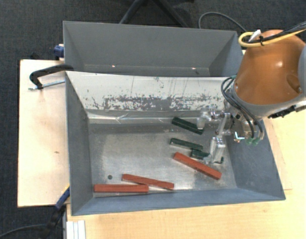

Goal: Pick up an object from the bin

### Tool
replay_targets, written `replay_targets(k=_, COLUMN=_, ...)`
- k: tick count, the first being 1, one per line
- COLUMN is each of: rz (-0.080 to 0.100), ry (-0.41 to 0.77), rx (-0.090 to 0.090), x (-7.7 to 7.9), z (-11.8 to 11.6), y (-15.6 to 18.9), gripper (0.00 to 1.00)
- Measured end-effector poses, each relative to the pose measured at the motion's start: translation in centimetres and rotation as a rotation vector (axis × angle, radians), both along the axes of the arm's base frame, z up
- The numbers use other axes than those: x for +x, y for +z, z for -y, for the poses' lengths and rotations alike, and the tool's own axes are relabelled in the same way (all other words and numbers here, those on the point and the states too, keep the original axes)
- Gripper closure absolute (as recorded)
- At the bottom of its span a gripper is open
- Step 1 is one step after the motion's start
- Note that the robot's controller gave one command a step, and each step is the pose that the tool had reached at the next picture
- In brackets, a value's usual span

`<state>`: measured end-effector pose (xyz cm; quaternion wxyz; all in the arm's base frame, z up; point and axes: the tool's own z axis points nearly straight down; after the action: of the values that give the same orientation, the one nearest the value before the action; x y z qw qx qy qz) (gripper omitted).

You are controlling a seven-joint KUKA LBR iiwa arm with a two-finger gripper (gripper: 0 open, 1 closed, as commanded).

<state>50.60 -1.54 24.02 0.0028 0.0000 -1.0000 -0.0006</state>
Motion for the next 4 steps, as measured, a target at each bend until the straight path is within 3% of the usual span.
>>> replay_targets(k=1, rz=0.003, ry=-0.116, rx=0.000, x=0.0, z=5.7, y=-17.3, gripper=0.00)
replay_targets(k=2, rz=0.010, ry=-0.183, rx=0.000, x=-1.0, z=3.7, y=-13.9, gripper=0.00)
replay_targets(k=3, rz=0.011, ry=-0.249, rx=0.000, x=-1.1, z=3.6, y=-12.9, gripper=0.00)
replay_targets(k=4, rz=0.006, ry=-0.365, rx=0.000, x=-0.6, z=2.7, y=-17.0, gripper=0.00)
